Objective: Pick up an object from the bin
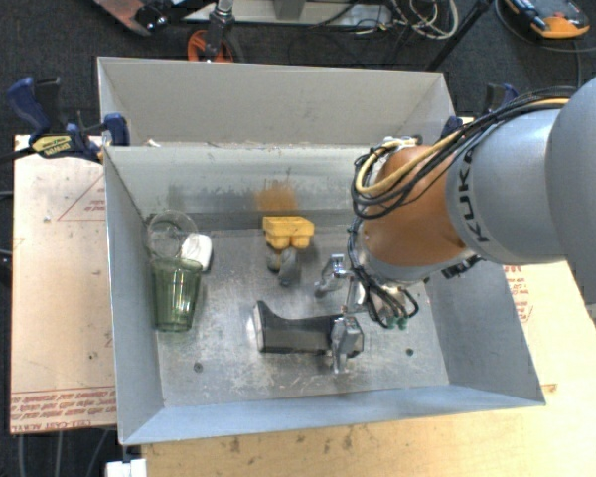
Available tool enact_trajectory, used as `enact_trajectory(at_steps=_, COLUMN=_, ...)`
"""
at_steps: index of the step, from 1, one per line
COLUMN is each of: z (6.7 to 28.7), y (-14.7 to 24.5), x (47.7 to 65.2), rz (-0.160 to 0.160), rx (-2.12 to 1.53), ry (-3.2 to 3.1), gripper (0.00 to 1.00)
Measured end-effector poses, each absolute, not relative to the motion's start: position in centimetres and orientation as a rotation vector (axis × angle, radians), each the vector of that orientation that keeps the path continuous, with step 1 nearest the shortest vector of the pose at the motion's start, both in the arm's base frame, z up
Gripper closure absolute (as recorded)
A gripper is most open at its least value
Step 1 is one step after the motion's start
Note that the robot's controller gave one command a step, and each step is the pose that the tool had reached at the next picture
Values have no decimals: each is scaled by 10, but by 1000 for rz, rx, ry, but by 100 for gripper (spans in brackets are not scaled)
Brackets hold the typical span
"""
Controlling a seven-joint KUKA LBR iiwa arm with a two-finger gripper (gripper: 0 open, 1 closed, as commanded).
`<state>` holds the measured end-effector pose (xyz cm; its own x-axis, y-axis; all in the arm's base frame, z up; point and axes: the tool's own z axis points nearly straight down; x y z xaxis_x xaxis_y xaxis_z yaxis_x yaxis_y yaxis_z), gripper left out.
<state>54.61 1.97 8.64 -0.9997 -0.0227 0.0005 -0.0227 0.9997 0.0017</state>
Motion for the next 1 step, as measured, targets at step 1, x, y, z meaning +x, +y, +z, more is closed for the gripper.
enact_trajectory(at_steps=1, z=103, y=28, x=538, rz=-1, rx=294, ry=-3126, gripper=100)
